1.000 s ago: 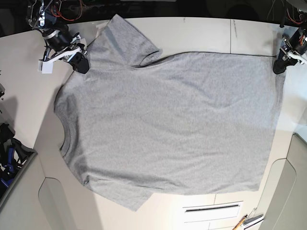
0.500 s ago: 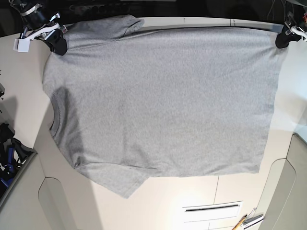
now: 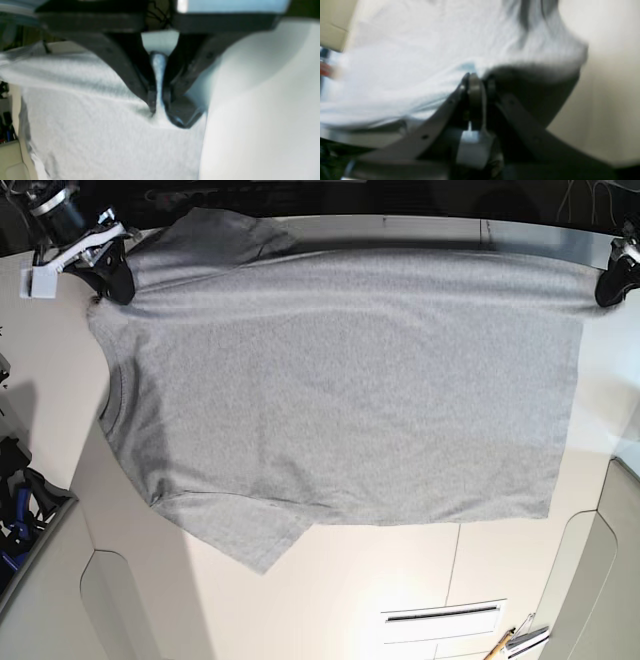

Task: Fold the T-shirt properly
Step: 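Pull the grasped shoulder edge away from the hem with both grippers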

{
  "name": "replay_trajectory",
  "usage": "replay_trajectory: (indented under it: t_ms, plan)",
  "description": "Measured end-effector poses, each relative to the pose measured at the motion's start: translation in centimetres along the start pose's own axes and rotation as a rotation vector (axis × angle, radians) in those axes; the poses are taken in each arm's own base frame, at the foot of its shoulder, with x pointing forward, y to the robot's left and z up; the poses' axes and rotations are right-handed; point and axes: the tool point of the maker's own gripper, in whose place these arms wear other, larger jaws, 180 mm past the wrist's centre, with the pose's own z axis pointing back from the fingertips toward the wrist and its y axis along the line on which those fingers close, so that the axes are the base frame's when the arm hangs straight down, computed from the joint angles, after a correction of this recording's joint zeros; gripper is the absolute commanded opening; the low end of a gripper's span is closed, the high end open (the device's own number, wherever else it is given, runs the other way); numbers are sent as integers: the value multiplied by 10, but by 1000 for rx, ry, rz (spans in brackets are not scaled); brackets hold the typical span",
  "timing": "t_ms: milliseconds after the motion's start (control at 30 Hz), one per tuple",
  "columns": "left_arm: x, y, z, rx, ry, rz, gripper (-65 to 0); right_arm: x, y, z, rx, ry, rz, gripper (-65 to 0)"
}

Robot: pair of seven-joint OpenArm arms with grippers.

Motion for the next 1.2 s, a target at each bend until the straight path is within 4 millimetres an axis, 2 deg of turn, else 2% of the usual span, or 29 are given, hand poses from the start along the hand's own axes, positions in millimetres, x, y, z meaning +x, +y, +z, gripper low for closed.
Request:
replay_trajectory:
  t_ms: [133, 300, 500, 633, 767, 800, 833, 867, 900, 933, 1000, 1100, 1200]
  plan:
    - [6, -15, -30, -32, 1, -66, -650, 14, 14, -35, 42, -6, 89, -650]
    - [11, -12, -58, 33, 12, -137, -650, 26, -5, -75, -38, 15, 151, -650]
    - [17, 11, -68, 132, -4, -145, -650, 22, -33, -107, -66, 58, 101, -650]
    - [23, 18, -70, 152, -11, -142, -650, 24, -38, -120, -62, 53, 72, -650]
    - [23, 17, -69, 149, -10, -146, -650, 27, -36, -122, -51, 44, 62, -650]
    - [23, 16, -70, 144, -10, -152, -608, 28, -34, -122, -40, 37, 47, -650]
    - [23, 16, -70, 140, -9, -154, -520, 28, -32, -122, -30, 36, 35, -618]
    - [23, 15, -70, 136, -8, -158, -439, 25, -29, -121, -13, 62, 32, -523]
    - [22, 15, -70, 135, -5, -164, -379, 20, -25, -118, 7, 105, 27, -442]
    - [22, 15, -70, 135, -1, -166, -351, 20, -20, -114, 27, 129, 31, -399]
    - [21, 15, -70, 134, 1, -164, -348, 28, -17, -103, 28, 116, 40, -394]
    - [20, 16, -69, 135, 7, -164, -348, 52, -17, -80, -1, 24, 55, -394]
    - [18, 16, -69, 136, 13, -162, -348, 60, -28, -49, -72, -12, 88, -394]
